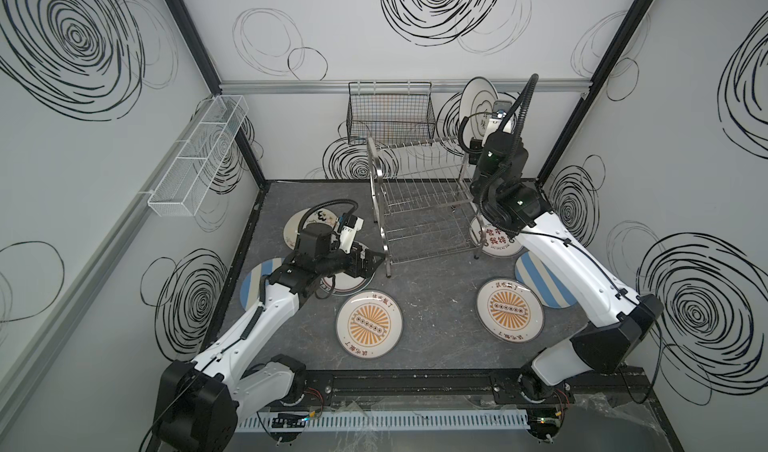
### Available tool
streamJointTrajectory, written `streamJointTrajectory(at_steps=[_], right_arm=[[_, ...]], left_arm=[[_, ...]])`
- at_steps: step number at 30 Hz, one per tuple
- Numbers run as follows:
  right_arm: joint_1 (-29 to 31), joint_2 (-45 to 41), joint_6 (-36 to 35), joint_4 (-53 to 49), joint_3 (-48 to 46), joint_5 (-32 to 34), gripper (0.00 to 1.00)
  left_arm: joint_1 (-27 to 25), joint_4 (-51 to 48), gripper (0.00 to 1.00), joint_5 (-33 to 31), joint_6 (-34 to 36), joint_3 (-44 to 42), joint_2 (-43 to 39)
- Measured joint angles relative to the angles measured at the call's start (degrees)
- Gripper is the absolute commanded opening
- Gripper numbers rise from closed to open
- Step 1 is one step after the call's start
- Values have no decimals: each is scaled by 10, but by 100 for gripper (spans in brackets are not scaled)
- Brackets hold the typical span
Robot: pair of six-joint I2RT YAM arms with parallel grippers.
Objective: Load the plates into the dish rack
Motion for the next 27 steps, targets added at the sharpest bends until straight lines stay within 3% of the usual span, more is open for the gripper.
streamJointTrajectory(at_steps=[27], right_arm=[[-33,0,62,-23,-45,-41,0]], left_arm=[[0,-1,96,-2,3,0,0]])
